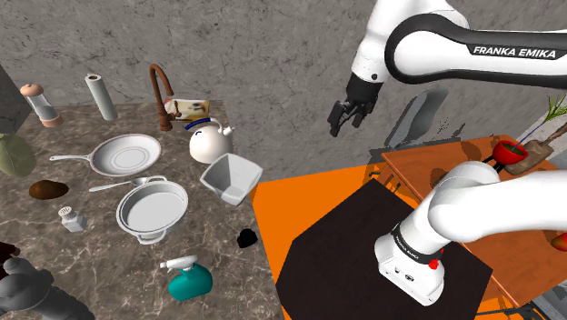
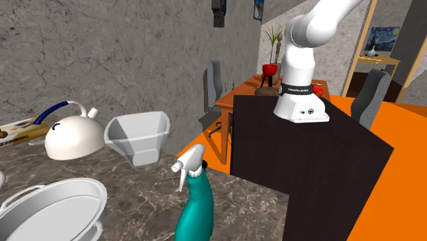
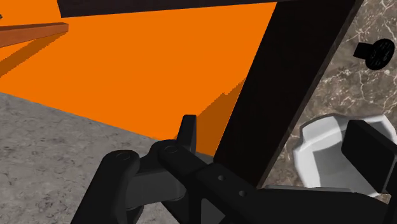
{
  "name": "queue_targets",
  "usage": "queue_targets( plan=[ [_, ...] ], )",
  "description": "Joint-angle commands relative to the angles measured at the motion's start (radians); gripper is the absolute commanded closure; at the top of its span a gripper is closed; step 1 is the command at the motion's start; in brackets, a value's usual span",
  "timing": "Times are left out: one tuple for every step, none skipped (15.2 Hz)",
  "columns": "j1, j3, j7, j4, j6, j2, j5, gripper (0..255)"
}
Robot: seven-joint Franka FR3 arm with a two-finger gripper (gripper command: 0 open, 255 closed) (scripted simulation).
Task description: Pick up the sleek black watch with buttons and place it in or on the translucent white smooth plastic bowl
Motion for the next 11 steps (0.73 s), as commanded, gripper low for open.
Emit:
queue_targets(
  plan=[
    [0.011,0.033,0.033,-0.023,0.061,0.038,0.020,0],
    [0.018,0.050,0.050,-0.038,0.092,0.053,0.030,0],
    [0.024,0.067,0.066,-0.051,0.123,0.070,0.041,0],
    [0.031,0.085,0.083,-0.064,0.154,0.090,0.051,0],
    [0.037,0.103,0.101,-0.075,0.187,0.111,0.060,0],
    [0.043,0.121,0.118,-0.084,0.219,0.134,0.069,0],
    [0.049,0.139,0.136,-0.092,0.252,0.159,0.077,0],
    [0.053,0.157,0.154,-0.099,0.286,0.185,0.085,0],
    [0.058,0.176,0.172,-0.104,0.320,0.214,0.091,0],
    [0.061,0.195,0.190,-0.107,0.354,0.245,0.096,0],
    [0.064,0.214,0.210,-0.109,0.388,0.277,0.100,0]
  ],
)
